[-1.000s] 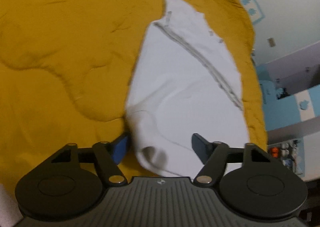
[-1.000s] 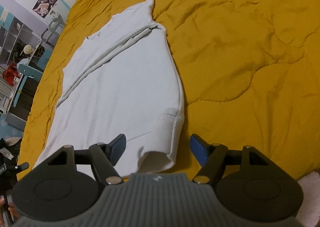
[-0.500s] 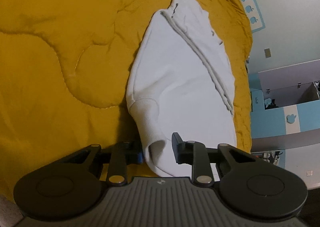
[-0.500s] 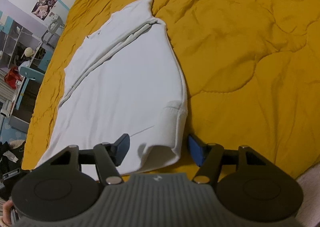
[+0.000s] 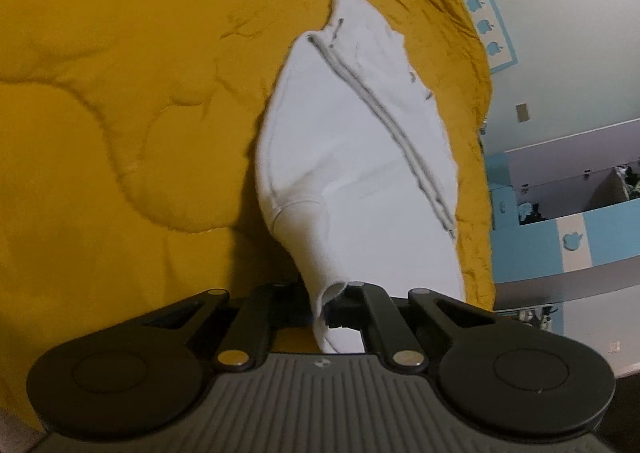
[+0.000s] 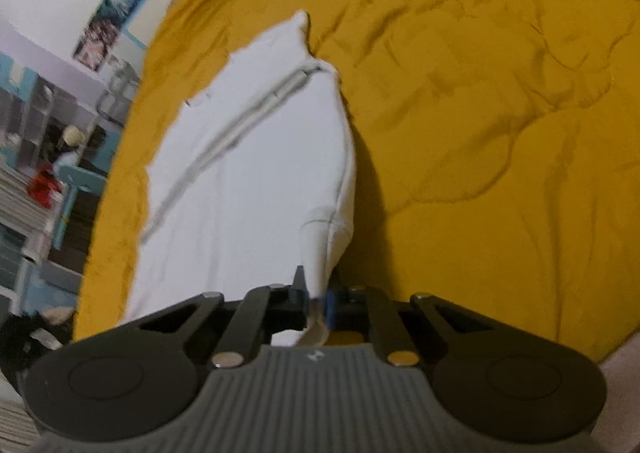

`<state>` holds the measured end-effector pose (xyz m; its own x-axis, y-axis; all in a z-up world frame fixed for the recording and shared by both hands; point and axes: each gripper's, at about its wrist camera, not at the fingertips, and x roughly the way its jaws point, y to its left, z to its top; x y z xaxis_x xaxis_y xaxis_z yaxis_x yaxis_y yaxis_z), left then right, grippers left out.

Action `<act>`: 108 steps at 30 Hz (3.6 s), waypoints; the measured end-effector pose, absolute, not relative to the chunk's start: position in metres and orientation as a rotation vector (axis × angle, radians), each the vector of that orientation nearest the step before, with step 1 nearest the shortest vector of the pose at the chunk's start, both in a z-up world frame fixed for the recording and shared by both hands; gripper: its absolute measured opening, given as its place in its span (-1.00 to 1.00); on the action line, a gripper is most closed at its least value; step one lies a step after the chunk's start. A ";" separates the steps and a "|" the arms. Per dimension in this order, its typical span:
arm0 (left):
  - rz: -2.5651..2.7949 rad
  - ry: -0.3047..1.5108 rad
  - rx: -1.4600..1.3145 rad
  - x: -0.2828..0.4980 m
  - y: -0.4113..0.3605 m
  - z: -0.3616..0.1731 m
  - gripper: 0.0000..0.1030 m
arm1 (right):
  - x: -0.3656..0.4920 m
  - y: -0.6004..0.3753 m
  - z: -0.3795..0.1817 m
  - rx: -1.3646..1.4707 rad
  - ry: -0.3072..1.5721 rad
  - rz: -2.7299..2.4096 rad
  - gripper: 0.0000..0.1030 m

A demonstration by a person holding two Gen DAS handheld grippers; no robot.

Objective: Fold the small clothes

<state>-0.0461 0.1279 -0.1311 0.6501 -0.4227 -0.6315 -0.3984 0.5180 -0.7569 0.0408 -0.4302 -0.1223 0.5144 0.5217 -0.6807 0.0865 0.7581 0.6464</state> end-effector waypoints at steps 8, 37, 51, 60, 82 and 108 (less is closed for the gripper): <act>-0.126 0.823 -1.012 0.011 0.146 -0.093 -0.92 | 0.093 -0.427 -0.089 0.732 0.909 0.303 -0.96; 0.059 0.677 -0.584 0.353 0.222 -0.100 -0.57 | 0.470 -0.330 -0.127 0.518 0.637 0.027 0.16; -0.005 0.707 -0.956 0.126 0.173 -0.149 0.29 | 0.277 -0.387 -0.118 0.874 0.765 0.316 0.15; 0.136 0.663 -1.246 0.124 0.190 -0.222 0.23 | 0.261 -0.363 -0.183 1.022 1.005 0.207 0.15; 0.070 0.539 -1.268 0.182 0.188 -0.214 -0.83 | 0.325 -0.344 -0.185 1.050 0.855 0.181 -0.92; -0.013 0.730 -1.229 0.019 0.166 -0.194 -0.62 | 0.113 -0.440 -0.169 1.199 0.957 0.128 -0.49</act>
